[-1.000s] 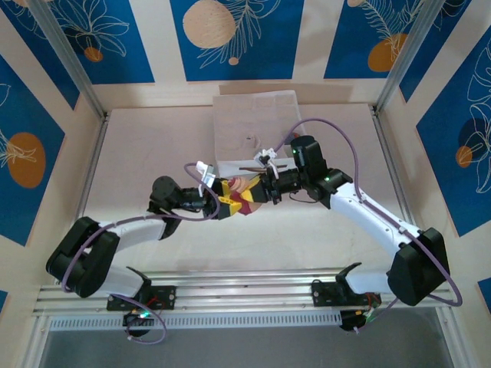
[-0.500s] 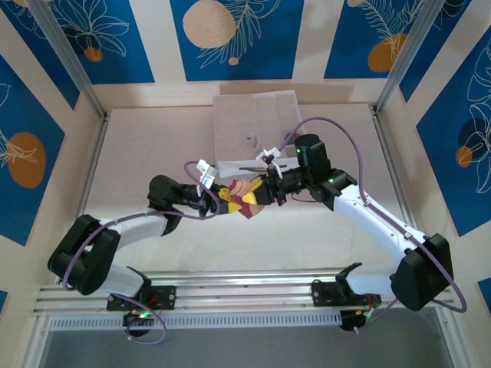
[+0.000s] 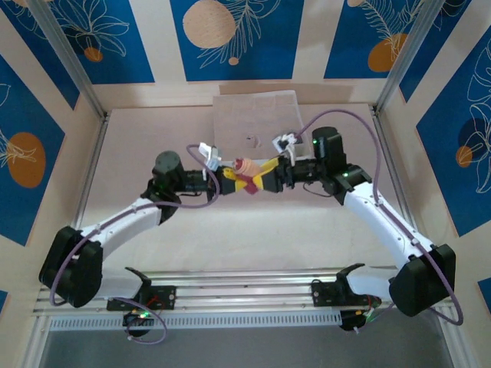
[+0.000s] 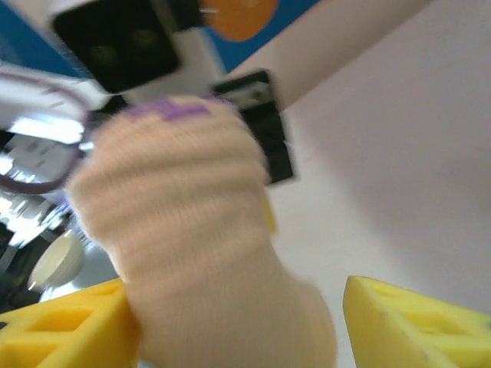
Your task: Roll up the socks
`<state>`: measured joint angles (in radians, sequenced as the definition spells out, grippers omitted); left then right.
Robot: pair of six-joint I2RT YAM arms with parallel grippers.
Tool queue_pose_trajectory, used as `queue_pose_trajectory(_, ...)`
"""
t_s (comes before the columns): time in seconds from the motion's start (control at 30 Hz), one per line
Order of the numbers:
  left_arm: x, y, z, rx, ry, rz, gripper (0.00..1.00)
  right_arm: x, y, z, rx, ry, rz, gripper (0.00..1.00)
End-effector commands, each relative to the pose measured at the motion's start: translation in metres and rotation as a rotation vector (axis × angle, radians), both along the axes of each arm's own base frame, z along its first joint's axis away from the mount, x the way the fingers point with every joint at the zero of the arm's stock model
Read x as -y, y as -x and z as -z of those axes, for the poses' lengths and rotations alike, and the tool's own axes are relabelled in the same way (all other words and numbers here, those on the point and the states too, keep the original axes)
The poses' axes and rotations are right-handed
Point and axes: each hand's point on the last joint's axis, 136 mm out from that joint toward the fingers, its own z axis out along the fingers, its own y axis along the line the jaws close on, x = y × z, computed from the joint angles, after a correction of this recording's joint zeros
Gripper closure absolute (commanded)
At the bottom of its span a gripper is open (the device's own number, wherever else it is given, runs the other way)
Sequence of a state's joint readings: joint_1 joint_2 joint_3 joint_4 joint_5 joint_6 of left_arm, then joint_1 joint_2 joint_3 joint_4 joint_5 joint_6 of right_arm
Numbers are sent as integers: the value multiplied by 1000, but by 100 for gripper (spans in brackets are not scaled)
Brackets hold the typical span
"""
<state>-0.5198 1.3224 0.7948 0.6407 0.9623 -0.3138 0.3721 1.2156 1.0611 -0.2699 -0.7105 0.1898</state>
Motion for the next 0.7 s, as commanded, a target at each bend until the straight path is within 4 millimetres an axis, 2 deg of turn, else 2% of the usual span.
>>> queue_pose_trajectory(0.0, -11, -48, 18, 10, -174, -162, 100, 44, -50, 5, -58, 108, 279, 31)
queue_pose_trajectory(0.1, -8, -93, 18, -19, -221, -226, 100, 83, -93, 23, -144, 182, 482, 31)
queue_pose_trajectory(0.17, 0, -124, 23, -15, -278, -263, 100, 109, -120, 42, -211, 243, 613, 32)
queue_pose_trajectory(0.3, 18, -182, 33, -8, -349, -305, 100, 147, -159, 77, -311, 352, 781, 32)
queue_pose_trajectory(0.37, 31, -212, 38, -1, -363, -315, 100, 159, -175, 94, -349, 399, 816, 33)
queue_pose_trajectory(0.47, 49, -246, 53, -3, -373, -315, 100, 168, -192, 116, -384, 452, 829, 34)
queue_pose_trajectory(0.57, 64, -266, 71, 9, -393, -308, 100, 175, -202, 137, -413, 500, 840, 35)
queue_pose_trajectory(0.67, 75, -278, 90, 15, -414, -303, 100, 178, -209, 152, -432, 520, 841, 36)
